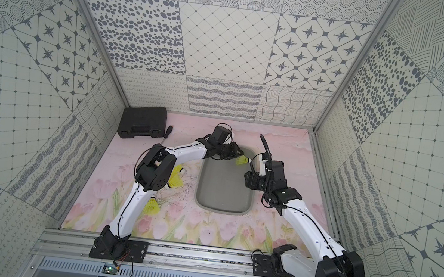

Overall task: Put the shuttlecocks into the storage box
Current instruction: Place the shuttlecock in the storage box.

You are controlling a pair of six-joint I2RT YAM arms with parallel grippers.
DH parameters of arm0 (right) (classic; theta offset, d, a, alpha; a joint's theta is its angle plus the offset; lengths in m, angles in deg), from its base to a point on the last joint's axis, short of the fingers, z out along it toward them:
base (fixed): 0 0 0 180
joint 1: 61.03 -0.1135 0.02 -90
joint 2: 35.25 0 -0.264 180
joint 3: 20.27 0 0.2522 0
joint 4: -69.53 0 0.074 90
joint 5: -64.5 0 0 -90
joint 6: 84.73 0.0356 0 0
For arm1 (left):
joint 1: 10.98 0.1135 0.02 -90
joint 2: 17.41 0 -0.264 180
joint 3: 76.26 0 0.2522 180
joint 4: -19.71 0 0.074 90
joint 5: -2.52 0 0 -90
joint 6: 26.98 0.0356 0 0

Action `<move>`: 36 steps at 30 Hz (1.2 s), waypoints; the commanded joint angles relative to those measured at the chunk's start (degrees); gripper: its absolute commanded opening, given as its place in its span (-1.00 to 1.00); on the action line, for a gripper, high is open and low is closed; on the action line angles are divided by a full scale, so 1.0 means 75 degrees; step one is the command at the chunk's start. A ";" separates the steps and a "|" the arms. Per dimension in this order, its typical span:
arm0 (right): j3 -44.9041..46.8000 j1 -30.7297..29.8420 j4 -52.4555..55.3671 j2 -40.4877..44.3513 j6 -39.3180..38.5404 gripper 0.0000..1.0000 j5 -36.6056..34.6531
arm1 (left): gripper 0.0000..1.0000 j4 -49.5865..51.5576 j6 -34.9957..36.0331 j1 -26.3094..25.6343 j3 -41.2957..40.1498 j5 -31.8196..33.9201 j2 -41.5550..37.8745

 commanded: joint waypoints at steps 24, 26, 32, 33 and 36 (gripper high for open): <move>-0.0155 0.0032 -0.0111 -0.0079 0.0008 0.45 0.0045 | 0.20 0.0937 0.0871 0.0066 0.0165 0.0121 -0.0415; -0.0170 0.0032 -0.0109 -0.0072 -0.0001 0.46 0.0055 | 0.22 0.1149 0.1011 0.0069 0.0094 0.0299 -0.0569; -0.0171 0.0032 -0.0073 -0.0070 -0.0024 0.46 -0.0020 | 0.28 0.1757 0.1483 0.0069 -0.0243 0.0687 -0.1148; -0.0182 0.0032 -0.0063 -0.0061 -0.0037 0.47 -0.0056 | 0.28 0.1855 0.1596 0.0069 -0.0351 0.0779 -0.1294; -0.0195 0.0032 -0.0062 -0.0052 -0.0081 0.48 -0.0108 | 0.29 0.1986 0.1876 0.0096 -0.0969 0.1251 -0.1921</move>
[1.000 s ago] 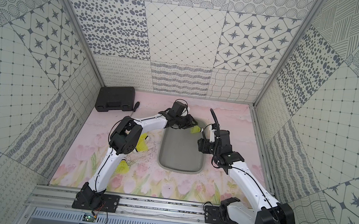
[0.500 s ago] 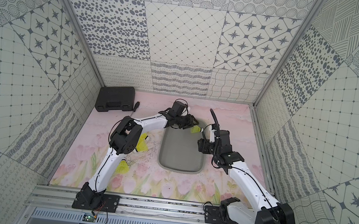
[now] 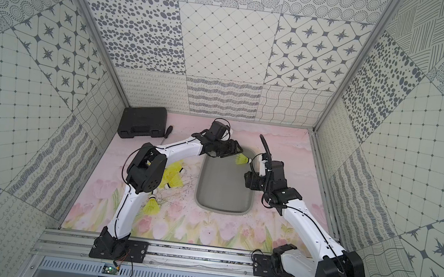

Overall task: Put the shuttlecocks into the storage box
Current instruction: Place the shuttlecock in the storage box, then pick up the shuttlecock at the center of the board.

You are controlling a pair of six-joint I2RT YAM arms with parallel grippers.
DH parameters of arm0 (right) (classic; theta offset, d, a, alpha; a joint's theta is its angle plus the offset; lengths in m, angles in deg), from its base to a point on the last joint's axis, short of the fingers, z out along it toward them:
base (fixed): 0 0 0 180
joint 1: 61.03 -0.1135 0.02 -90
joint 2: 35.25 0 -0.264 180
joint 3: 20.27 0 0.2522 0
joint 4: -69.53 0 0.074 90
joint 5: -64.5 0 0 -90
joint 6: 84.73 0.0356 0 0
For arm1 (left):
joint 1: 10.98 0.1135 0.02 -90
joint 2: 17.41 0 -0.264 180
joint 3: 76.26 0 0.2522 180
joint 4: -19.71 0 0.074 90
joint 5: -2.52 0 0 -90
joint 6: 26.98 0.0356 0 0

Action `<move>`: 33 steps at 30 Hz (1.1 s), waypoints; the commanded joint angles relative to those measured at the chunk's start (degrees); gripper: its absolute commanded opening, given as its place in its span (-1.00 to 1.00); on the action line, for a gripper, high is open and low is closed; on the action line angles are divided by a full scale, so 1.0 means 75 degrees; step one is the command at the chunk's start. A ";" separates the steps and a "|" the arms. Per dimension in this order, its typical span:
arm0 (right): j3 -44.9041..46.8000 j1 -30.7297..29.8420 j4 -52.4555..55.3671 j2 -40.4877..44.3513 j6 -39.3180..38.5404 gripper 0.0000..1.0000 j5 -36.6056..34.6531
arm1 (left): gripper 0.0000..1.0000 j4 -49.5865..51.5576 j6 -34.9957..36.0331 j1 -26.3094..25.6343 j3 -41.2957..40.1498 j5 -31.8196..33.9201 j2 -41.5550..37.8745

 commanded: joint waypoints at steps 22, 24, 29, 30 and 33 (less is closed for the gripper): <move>-0.0054 0.0035 -0.0309 0.0347 -0.0338 0.53 -0.0032 | 0.40 0.2303 0.2637 0.1186 -0.4460 0.3747 -0.5425; -0.0058 0.0035 -0.0302 0.0344 -0.0326 0.53 -0.0017 | 0.44 0.2390 0.2773 0.1386 -0.4573 0.3888 -0.5535; -0.0043 0.0036 -0.0263 0.0358 -0.0322 0.53 -0.0028 | 0.49 0.2503 0.3223 0.1852 -0.4683 0.4009 -0.5561; -0.0048 0.0035 -0.0256 0.0362 -0.0326 0.53 -0.0035 | 0.49 0.2517 0.3320 0.1939 -0.4673 0.3957 -0.5537; -0.0056 0.0035 -0.0229 0.0346 -0.0294 0.53 -0.0037 | 0.48 0.2813 0.3517 0.2218 -0.4540 0.3867 -0.5364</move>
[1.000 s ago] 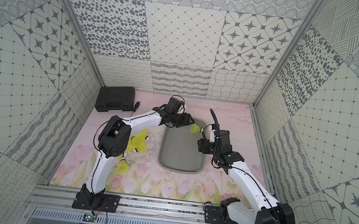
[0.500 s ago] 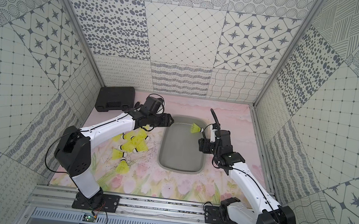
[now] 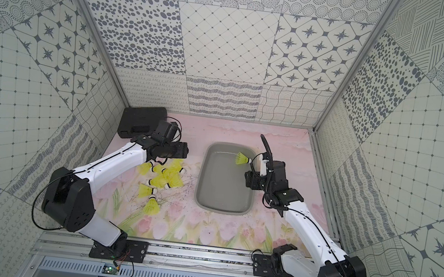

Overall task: Put the shuttlecocks into the storage box
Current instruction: Pick up the shuttlecock at the center of the board.

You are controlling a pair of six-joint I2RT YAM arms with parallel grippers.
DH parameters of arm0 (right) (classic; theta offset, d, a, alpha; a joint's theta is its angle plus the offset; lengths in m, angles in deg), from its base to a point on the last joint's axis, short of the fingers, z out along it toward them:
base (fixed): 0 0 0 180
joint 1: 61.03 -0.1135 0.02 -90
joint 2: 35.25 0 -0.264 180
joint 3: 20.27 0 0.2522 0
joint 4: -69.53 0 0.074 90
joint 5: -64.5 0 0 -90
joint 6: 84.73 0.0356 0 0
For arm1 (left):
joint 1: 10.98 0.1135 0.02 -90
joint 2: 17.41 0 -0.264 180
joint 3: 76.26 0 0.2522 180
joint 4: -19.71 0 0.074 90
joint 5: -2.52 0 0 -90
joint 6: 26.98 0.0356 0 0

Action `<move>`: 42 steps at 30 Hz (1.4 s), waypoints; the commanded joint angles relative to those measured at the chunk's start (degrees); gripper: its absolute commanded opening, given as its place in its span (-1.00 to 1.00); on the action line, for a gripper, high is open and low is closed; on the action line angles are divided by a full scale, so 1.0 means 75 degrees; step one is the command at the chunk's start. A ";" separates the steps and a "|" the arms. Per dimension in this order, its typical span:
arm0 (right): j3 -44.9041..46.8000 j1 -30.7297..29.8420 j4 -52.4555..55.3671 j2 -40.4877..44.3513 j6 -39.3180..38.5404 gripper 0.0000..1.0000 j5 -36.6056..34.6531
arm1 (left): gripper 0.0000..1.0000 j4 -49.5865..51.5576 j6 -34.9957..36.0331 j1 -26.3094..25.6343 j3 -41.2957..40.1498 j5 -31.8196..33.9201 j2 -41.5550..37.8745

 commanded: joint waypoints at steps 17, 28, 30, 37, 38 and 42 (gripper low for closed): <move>-0.0065 0.0028 -0.0207 -0.0030 -0.0074 0.53 0.0012 | -0.04 0.0982 0.1247 0.1480 0.0512 -0.0169 0.1455; -0.0025 0.0026 -0.0122 -0.0019 -0.0063 0.53 -0.0109 | 0.00 0.1337 0.1735 0.1509 0.1339 -0.0414 0.2630; 0.0001 0.0026 -0.0114 -0.0007 -0.0050 0.53 -0.0150 | 0.05 0.1457 0.1787 0.1519 0.1484 -0.0465 0.2781; 0.0001 0.0032 -0.0051 -0.0065 -0.0045 0.53 -0.0258 | 0.30 0.1483 0.1910 0.1519 0.1655 -0.0640 0.3111; 0.0004 0.0026 -0.0053 -0.0065 -0.0041 0.54 -0.0253 | 0.32 0.1490 0.1931 0.1521 0.1687 -0.0672 0.3168; 0.0021 0.0026 -0.0072 -0.0099 -0.0014 0.54 -0.0249 | 0.36 0.1550 0.2002 0.1515 0.1888 -0.0881 0.3411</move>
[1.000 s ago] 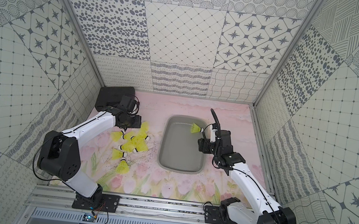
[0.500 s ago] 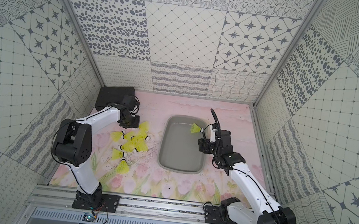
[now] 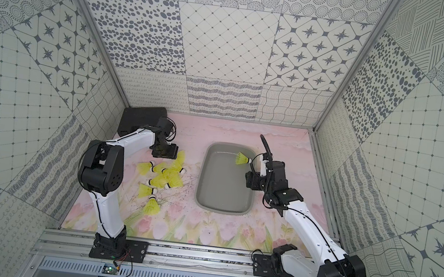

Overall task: Put the shuttlecocks into the storage box
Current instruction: Pick up the shuttlecock at the center of the board.

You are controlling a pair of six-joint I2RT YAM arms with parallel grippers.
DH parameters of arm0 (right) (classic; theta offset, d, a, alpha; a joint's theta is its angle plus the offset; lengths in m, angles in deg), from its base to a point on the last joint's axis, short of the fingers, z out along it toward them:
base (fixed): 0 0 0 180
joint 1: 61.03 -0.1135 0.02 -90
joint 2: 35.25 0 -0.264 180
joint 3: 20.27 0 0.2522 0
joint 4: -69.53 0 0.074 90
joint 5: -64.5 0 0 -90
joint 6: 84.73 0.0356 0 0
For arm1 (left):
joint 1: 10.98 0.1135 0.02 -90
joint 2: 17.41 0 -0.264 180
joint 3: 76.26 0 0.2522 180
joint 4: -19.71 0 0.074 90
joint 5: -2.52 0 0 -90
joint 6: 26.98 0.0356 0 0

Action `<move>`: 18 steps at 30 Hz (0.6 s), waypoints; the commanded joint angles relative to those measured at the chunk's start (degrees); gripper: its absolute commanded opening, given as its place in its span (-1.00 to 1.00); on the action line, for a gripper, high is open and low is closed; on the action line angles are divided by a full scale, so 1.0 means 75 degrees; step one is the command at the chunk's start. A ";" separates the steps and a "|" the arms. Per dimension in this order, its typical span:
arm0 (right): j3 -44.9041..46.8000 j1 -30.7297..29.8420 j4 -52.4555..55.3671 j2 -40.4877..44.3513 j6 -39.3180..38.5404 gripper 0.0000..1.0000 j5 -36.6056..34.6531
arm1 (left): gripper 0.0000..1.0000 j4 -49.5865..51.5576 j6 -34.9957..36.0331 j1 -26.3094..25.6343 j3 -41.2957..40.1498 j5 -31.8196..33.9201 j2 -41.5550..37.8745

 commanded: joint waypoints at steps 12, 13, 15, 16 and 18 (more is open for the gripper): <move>0.0009 0.0026 -0.0160 -0.0064 0.0024 0.54 0.0005 | 0.36 0.0454 0.0305 0.0030 0.0374 -0.0270 -0.0085; 0.0014 0.0023 -0.0159 -0.0072 0.0023 0.54 0.0009 | 0.37 0.0473 0.0319 0.0035 0.0345 -0.0209 -0.0153; 0.0004 0.0027 -0.0148 -0.0055 0.0019 0.54 0.0000 | 0.38 0.0552 0.0338 0.0033 0.0288 -0.0143 -0.0262; 0.0010 0.0023 -0.0130 -0.0062 0.0020 0.54 0.0002 | 0.38 0.0594 0.0362 0.0029 0.0256 -0.0122 -0.0311; 0.0016 0.0026 -0.0145 -0.0051 0.0025 0.54 -0.0001 | 0.39 0.0686 0.0419 0.0038 0.0209 -0.0110 -0.0384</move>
